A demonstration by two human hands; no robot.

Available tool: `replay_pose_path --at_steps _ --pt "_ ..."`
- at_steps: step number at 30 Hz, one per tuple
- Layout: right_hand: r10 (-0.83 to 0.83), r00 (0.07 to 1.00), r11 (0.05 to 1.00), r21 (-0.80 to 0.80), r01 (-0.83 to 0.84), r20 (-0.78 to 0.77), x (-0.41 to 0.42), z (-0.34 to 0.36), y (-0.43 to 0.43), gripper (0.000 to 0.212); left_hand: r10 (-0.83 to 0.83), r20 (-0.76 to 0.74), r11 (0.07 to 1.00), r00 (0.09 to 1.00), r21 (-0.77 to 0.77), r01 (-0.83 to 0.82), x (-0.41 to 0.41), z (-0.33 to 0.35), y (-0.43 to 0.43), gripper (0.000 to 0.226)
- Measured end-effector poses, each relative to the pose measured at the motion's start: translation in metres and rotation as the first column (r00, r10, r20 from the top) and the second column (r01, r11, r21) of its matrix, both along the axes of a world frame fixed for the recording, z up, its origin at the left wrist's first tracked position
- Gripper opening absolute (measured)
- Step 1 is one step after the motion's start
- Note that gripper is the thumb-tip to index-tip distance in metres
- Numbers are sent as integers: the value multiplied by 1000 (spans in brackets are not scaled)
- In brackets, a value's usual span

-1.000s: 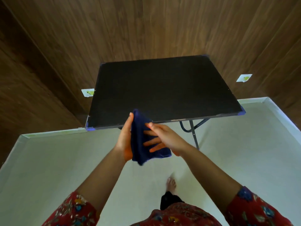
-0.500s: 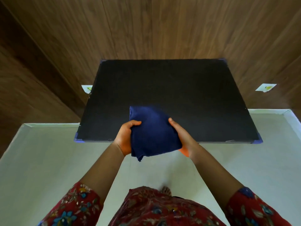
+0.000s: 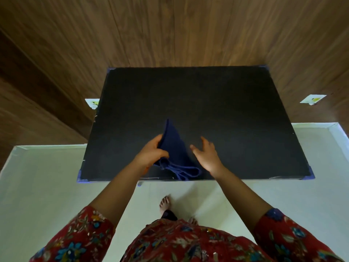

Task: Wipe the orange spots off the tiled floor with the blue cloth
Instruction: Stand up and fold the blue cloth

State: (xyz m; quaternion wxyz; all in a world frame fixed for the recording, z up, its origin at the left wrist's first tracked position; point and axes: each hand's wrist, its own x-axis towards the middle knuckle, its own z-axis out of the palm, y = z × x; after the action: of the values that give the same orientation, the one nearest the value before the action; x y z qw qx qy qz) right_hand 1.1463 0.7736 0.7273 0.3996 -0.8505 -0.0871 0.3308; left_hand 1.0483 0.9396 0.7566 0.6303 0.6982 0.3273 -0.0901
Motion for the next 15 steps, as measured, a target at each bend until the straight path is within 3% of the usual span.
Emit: replay_pose_path --at_steps 1,3,5,7,9,11,13,15 --pt "-40 999 998 41 40 14 2 5 8 51 -41 32 996 999 79 39 8 6 2 74" --pt "-94 940 938 286 194 -328 7 18 26 50 -178 34 959 983 229 166 20 14 2 93" --pt "-60 798 852 385 354 -600 10 24 40 45 -233 6 959 972 170 228 28 12 -3 92" --pt "-104 788 831 382 404 -606 14 20 49 22 -123 11 989 992 -76 123 29 12 -4 63" --pt "-126 870 889 335 312 -477 14 15 53 22 108 -1 959 994 -265 -104 27 0 7 52" --pt "-120 903 919 298 258 -413 12 14 51 29 329 -23 911 944 -257 -323 22 -17 21 43" --pt "-124 874 885 345 311 -470 12 18 49 28 451 -82 859 889 -228 -458 16 -30 27 40" --pt "-57 839 830 442 340 -540 13 24 45 29 435 -174 760 884 -455 -464 12 -44 27 46"
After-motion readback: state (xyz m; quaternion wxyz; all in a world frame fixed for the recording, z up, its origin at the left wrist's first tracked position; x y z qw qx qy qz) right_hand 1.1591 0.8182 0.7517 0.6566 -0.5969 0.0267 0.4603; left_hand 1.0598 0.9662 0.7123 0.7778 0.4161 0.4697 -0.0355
